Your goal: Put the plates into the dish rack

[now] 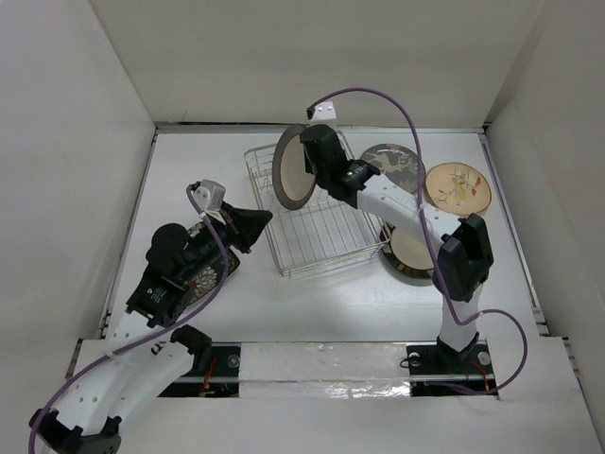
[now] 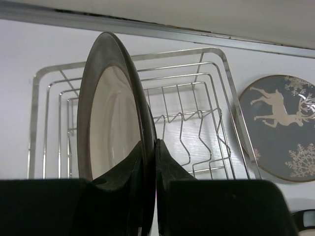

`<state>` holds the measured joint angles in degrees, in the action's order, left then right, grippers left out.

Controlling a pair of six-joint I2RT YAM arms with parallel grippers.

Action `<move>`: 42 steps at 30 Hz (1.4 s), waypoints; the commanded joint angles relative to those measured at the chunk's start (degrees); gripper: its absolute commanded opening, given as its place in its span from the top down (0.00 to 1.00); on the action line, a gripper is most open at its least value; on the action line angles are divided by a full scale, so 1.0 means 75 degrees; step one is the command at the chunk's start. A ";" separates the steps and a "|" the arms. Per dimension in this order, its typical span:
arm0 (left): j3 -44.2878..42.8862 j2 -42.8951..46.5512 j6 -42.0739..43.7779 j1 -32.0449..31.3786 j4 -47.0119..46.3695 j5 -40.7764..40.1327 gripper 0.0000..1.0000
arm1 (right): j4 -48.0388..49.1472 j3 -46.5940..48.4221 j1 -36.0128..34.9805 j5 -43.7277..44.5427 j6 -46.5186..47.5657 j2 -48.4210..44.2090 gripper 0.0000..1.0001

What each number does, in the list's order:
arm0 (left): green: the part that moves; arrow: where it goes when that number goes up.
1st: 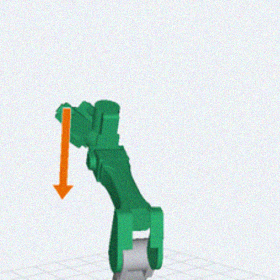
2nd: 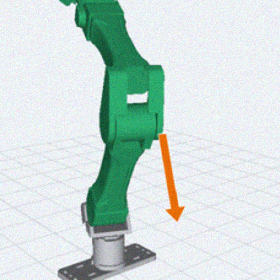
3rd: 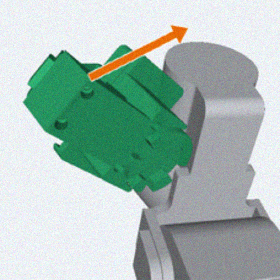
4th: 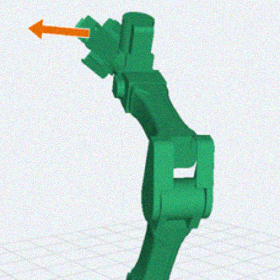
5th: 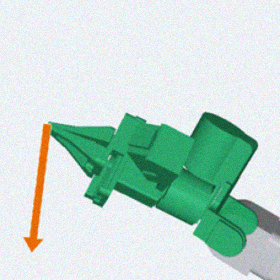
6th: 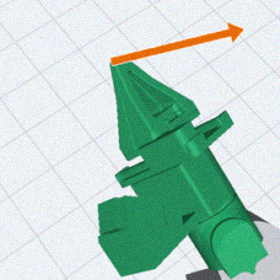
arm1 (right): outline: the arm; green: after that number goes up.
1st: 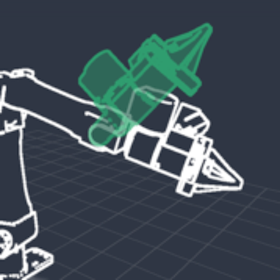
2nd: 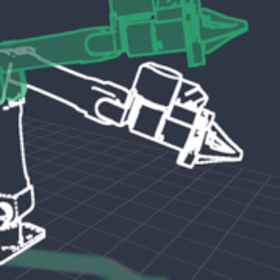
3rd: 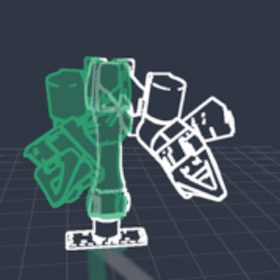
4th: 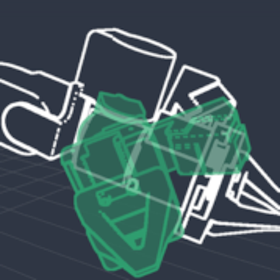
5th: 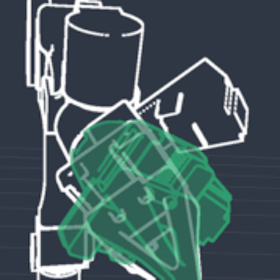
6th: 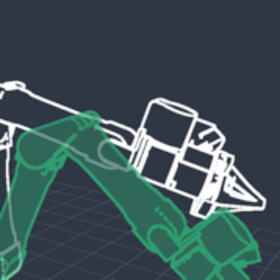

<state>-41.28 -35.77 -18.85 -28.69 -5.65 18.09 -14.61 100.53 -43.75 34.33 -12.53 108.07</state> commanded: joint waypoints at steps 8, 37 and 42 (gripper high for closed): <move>0.0230 0.0691 0.0978 -0.0253 0.0660 -0.1720 1.00 | 0.0460 0.1818 -0.0576 0.1680 0.0651 0.0801 1.00; 0.0324 0.0902 0.0885 -0.0253 0.0741 -0.2927 0.95 | 0.2300 0.1794 -0.1808 0.3028 0.2691 0.2313 0.91; 0.0312 0.0902 0.0873 -0.0253 0.0718 -0.2950 0.95 | 0.2031 0.1795 -0.1808 0.3052 0.2247 0.2348 0.84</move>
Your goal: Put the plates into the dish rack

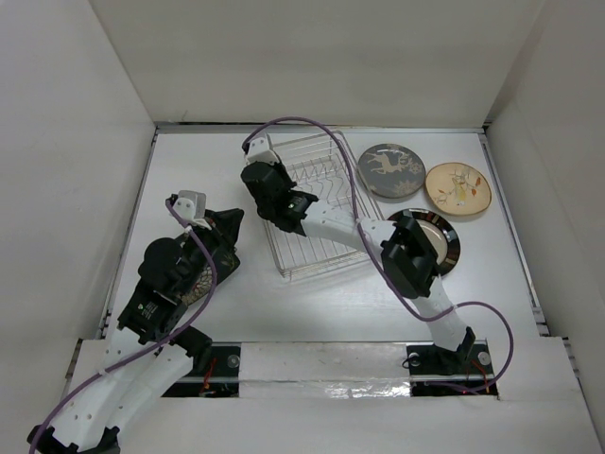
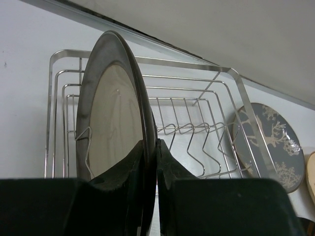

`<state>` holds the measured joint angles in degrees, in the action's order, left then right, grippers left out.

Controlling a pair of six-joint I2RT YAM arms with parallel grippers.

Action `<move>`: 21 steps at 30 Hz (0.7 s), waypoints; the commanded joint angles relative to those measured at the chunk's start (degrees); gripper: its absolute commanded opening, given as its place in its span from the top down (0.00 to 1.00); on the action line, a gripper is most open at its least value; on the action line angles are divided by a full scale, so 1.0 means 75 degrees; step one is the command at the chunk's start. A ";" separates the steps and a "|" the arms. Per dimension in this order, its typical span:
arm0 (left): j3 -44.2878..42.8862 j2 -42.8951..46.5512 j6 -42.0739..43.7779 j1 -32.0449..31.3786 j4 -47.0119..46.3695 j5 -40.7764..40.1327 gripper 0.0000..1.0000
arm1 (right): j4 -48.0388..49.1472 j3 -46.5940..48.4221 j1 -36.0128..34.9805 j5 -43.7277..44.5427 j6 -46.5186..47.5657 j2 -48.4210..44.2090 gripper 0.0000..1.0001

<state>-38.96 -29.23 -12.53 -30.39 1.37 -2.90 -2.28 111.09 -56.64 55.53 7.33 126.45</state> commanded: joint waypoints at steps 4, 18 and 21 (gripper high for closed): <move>-0.0008 0.0007 0.0007 -0.0026 -0.0194 -0.0036 0.94 | 0.0095 0.0294 -0.0088 -0.0008 -0.0871 -0.0149 0.73; 0.0038 0.0580 -0.0157 0.0080 -0.0322 -0.0668 0.73 | 0.0702 -0.1334 -0.0088 -0.1437 -0.1739 -0.2174 0.37; 0.0085 0.0698 -0.0192 0.0162 -0.0416 -0.0844 0.72 | 0.0808 -0.1815 -0.0088 -0.1837 -0.1844 -0.2679 0.36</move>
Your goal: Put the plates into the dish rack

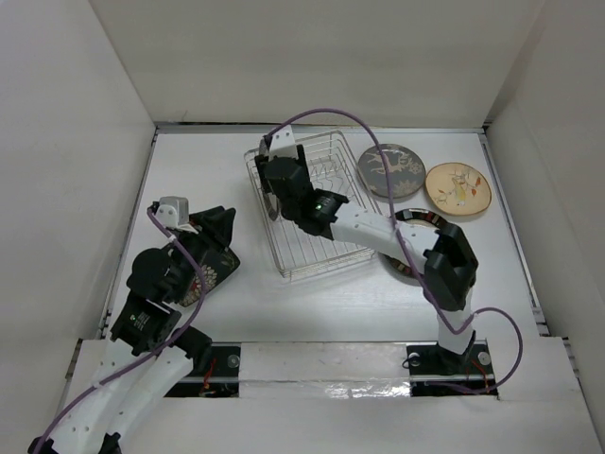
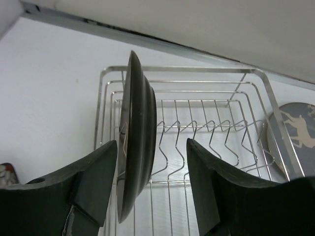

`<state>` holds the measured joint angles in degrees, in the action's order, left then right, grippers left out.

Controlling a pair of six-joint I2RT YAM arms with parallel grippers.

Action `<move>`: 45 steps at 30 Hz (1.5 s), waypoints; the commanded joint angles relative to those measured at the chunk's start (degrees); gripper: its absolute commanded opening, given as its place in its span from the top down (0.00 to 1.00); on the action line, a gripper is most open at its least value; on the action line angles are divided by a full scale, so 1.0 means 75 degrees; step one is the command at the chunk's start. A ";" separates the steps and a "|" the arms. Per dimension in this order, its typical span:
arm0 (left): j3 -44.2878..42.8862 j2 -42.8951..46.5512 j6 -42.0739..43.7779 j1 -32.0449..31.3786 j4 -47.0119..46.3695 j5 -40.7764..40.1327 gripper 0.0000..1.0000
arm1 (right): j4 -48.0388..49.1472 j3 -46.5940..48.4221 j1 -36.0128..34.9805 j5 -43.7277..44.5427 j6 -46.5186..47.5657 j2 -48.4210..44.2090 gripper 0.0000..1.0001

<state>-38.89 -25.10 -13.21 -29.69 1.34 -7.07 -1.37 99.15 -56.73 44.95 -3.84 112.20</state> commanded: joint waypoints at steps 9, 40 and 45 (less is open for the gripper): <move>0.0030 -0.0297 -0.0055 0.0139 -0.0309 0.0110 0.70 | 0.1096 -0.2294 0.0227 -0.1234 -0.1209 -0.2268 1.00; 0.0076 -0.0462 -0.0090 0.0139 -0.0484 0.0896 0.69 | 0.2596 -0.8403 0.8310 -0.3789 -0.5967 -0.5480 0.37; 0.0053 -0.0403 -0.0102 0.0139 -0.0484 0.1201 0.69 | 0.3194 -0.8558 0.9543 -0.4622 -0.6496 -0.4708 0.37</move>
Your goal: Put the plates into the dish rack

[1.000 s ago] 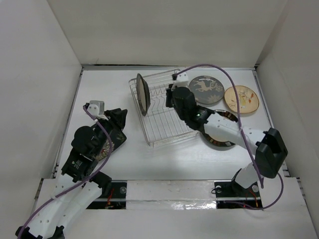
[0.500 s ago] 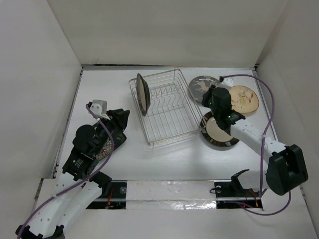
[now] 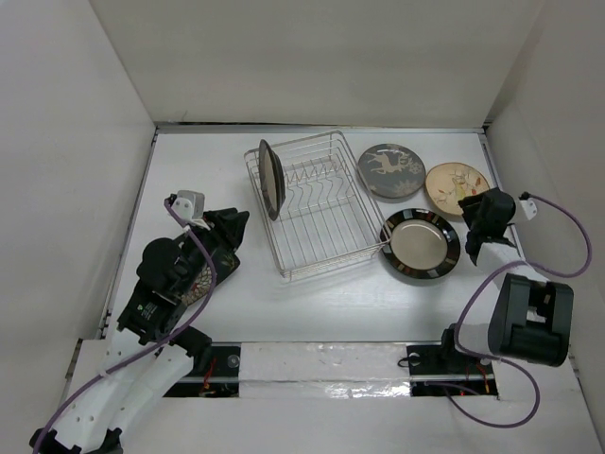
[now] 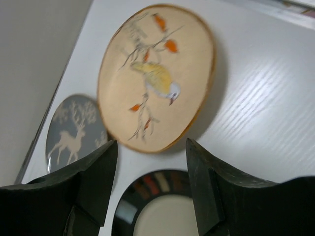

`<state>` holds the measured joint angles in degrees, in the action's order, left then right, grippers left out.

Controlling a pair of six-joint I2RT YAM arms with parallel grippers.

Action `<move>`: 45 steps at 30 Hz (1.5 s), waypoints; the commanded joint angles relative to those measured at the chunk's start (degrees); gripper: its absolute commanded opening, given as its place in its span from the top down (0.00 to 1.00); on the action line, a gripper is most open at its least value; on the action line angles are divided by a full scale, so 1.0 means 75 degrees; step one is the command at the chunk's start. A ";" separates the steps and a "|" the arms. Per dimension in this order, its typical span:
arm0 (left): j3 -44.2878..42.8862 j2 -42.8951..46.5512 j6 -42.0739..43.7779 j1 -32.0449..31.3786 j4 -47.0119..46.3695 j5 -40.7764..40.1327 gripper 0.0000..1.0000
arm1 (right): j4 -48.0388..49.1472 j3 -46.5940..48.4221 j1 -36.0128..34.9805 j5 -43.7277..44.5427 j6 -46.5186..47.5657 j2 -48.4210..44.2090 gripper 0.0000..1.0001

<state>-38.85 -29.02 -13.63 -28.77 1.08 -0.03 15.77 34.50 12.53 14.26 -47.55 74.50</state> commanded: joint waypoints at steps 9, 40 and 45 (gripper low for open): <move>0.0106 0.0060 -0.0070 0.0016 -0.0496 0.0250 0.69 | 0.0945 0.1024 0.1117 -0.1210 -0.0984 0.2417 0.39; 0.0071 0.0259 0.0024 0.0016 -0.0437 -0.0230 0.70 | 0.0602 0.1788 0.1809 -0.2933 -0.1732 0.3300 0.98; 0.0047 0.0107 0.0024 0.0016 -0.0379 -0.0113 0.70 | 0.0499 0.1541 0.1424 -0.1951 -0.1700 0.1964 1.00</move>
<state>-38.59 -27.73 -13.78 -28.77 0.69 -1.65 14.52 45.52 25.28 -5.58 -59.99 97.06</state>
